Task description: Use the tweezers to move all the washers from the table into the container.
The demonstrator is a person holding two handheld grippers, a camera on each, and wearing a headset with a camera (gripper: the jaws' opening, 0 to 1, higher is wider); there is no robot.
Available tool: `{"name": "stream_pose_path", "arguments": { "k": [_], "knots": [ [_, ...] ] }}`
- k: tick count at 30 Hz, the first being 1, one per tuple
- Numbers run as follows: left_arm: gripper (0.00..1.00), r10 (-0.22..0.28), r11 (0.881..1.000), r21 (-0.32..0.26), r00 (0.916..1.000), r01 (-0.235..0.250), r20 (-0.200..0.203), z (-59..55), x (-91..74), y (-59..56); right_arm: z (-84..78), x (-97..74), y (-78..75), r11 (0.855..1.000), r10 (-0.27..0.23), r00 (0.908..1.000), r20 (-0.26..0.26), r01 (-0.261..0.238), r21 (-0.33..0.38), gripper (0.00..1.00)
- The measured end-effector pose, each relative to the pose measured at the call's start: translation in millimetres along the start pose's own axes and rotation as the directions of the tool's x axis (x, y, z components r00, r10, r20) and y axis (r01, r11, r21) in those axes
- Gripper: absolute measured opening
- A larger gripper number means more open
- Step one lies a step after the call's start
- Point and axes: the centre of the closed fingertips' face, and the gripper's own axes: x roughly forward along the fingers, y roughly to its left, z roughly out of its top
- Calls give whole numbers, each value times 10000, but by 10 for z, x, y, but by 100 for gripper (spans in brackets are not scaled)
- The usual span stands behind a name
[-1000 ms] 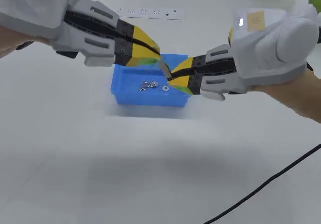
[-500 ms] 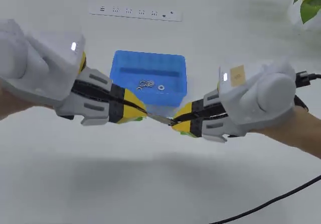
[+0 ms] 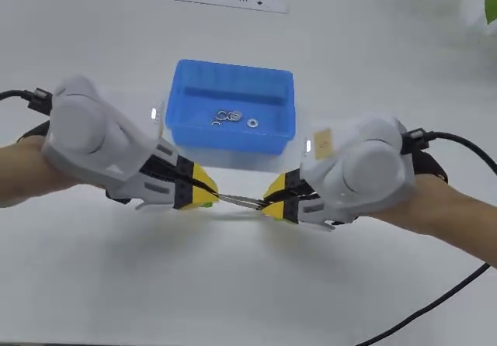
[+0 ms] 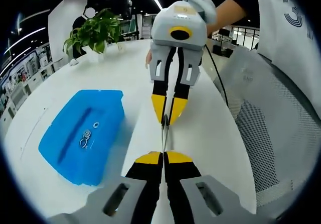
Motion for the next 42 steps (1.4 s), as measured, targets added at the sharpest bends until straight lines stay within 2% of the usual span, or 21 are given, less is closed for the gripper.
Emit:
{"name": "stream_pose_path", "arguments": {
  "k": [5,9,11,14,17,18,21,23,25,27,30,31,32,33,34,35,36,37,38,39,42],
  "knots": [
    [5,-12,10000,-67,9995,10,-326,-129,52,-30,-11,55,16,9997,-8,9997,-241,2,-232,8],
    [5,182,9998,-2,9978,-182,-634,-203,71,-28,-5,64,0,9999,-111,9997,-227,108,-107,8],
    [5,449,9989,-136,9968,-459,-663,-204,48,11,-2,66,-23,9996,-264,9993,-275,263,-31,9],
    [6,473,9987,-151,9961,-486,-743,-202,43,13,4,76,-34,9990,-427,9986,-321,424,-102,10],
    [7,699,9951,-646,9946,-749,-760,-212,22,63,-79,103,-44,9970,-608,9946,-843,564,-526,12],
    [9,948,9934,-556,9908,-1005,-961,-241,-10,104,-59,92,-40,9970,-684,9955,-653,658,-409,13],
    [14,1279,9890,-586,9836,-1361,-1269,-282,-71,148,-69,53,-58,9952,-946,9932,-671,927,-321,20],
    [16,1267,9880,-712,9833,-1367,-1304,-300,-101,133,-63,11,-54,9948,-1020,9928,-629,1015,-116,20],
    [18,1480,9837,-783,9762,-1619,-1587,-357,-167,117,-45,-49,-56,9922,-1245,9909,-513,1247,20,21],
    [20,1668,9777,-1017,9739,-1835,-1536,-350,-219,100,-22,-117,-61,9878,-1519,9878,-334,1529,308,22],
    [24,2177,9596,-1600,9709,-2316,-996,-260,-329,50,9,-272,-42,9690,-1971,9800,278,1905,1577,24],
    [26,2233,9553,-1801,9715,-2343,-795,-237,-362,20,28,-321,-24,9621,-2047,9772,557,1904,1950,25],
    [28,2316,9504,-2004,9713,-2377,-538,-206,-390,-9,91,-367,19,9590,-1978,9737,1131,1683,2281,28],
    [30,2331,9461,-2281,9724,-2298,-130,-167,-430,-67,202,-434,86,9458,-1883,9596,2089,1198,3020,36],
    [32,2448,9375,-2585,9695,-2331,133,-142,-465,-100,261,-526,119,9193,-2102,9384,2742,943,3821,44],
    [34,2803,9203,-2999,9581,-2510,585,-97,-532,-122,273,-557,122,9115,-2227,9306,2905,931,4007,51],
    [37,2971,9125,-3235,9493,-2505,1030,-35,-593,-171,286,-589,127,9055,-2325,9230,3066,903,4146,57],
    [40,3142,9043,-3470,9380,-2486,1468,26,-655,-220,288,-711,162,8973,-2688,9046,3308,1104,4274,58],
    [45,3226,9011,-3574,9303,-2454,1747,77,-703,-269,268,-785,203,8869,-2875,8990,3304,1196,4462,60],
    [49,3322,9005,-3633,9173,-2392,2194,163,-773,-344,245,-829,221,8799,-3025,8965,3236,1321,4565,61],
    [59,3315,8994,-3801,9036,-2158,2714,286,-872,-514,214,-985,285,8550,-3643,8745,3203,1777,4872,63]
  ]
}}
